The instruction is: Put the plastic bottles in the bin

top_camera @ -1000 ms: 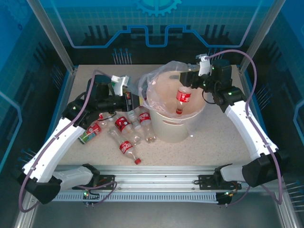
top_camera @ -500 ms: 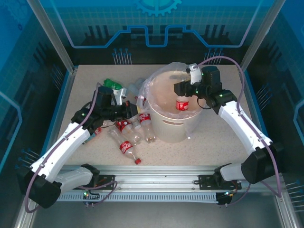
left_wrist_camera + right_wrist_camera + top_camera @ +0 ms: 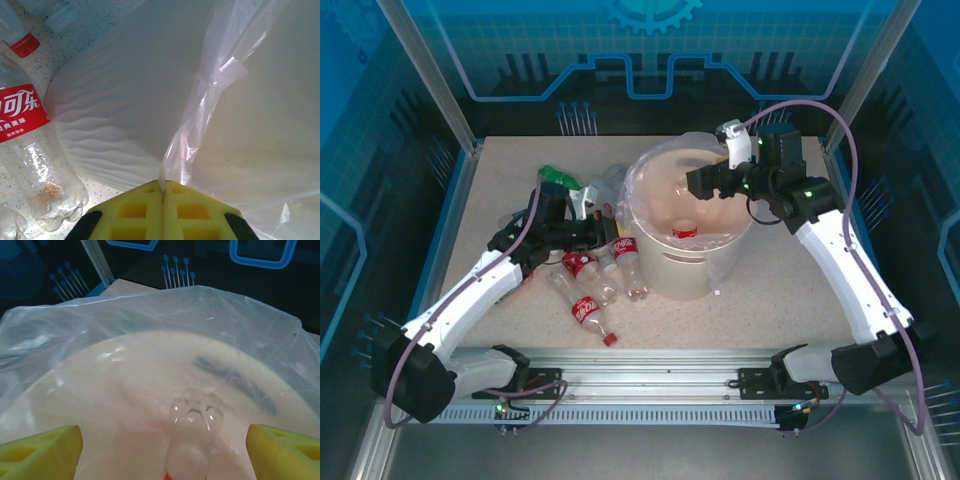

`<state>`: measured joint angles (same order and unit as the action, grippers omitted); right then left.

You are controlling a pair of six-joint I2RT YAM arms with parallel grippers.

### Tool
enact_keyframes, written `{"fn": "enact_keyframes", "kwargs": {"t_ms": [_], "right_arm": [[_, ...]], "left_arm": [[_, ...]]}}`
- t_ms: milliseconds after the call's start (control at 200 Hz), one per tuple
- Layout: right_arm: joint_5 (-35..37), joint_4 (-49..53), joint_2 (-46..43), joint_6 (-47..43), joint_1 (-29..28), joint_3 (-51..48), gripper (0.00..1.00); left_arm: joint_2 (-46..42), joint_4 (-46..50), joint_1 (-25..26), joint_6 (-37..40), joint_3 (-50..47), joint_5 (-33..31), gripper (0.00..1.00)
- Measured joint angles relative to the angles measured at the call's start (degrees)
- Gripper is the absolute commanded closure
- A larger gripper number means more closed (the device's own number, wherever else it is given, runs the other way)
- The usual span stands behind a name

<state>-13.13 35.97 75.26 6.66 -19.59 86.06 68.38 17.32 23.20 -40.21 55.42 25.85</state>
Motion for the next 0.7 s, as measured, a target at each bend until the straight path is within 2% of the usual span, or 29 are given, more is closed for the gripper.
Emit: {"fn": "enact_keyframes", "kwargs": {"t_ms": [240, 395, 515, 605, 700], "right_arm": [[0.9, 6.2, -4.6, 2.5, -0.7, -0.2, 0.21], [2.4, 9.5, -11.5, 5.7, -0.7, -3.6, 0.22], [2.6, 13.0, -16.3, 7.2, -0.4, -5.3, 0.24], [1.5, 14.7, -20.5, 8.7, 1.5, -8.3, 0.25], [-1.1, 16.2, -25.0, 10.2, 6.4, -12.2, 0.26]], "left_arm": [[3.1, -1.1, 0.0, 0.2, -0.1, 0.0, 0.96], [3.3, -3.0, 0.0, 0.2, -0.1, 0.6, 0.93], [3.3, -3.9, 0.0, 0.2, -0.1, 1.7, 0.95], [3.3, -4.3, 0.0, 0.2, -0.2, 2.2, 0.97], [3.6, -5.4, 0.0, 0.2, -0.9, 2.8, 1.00]]}}
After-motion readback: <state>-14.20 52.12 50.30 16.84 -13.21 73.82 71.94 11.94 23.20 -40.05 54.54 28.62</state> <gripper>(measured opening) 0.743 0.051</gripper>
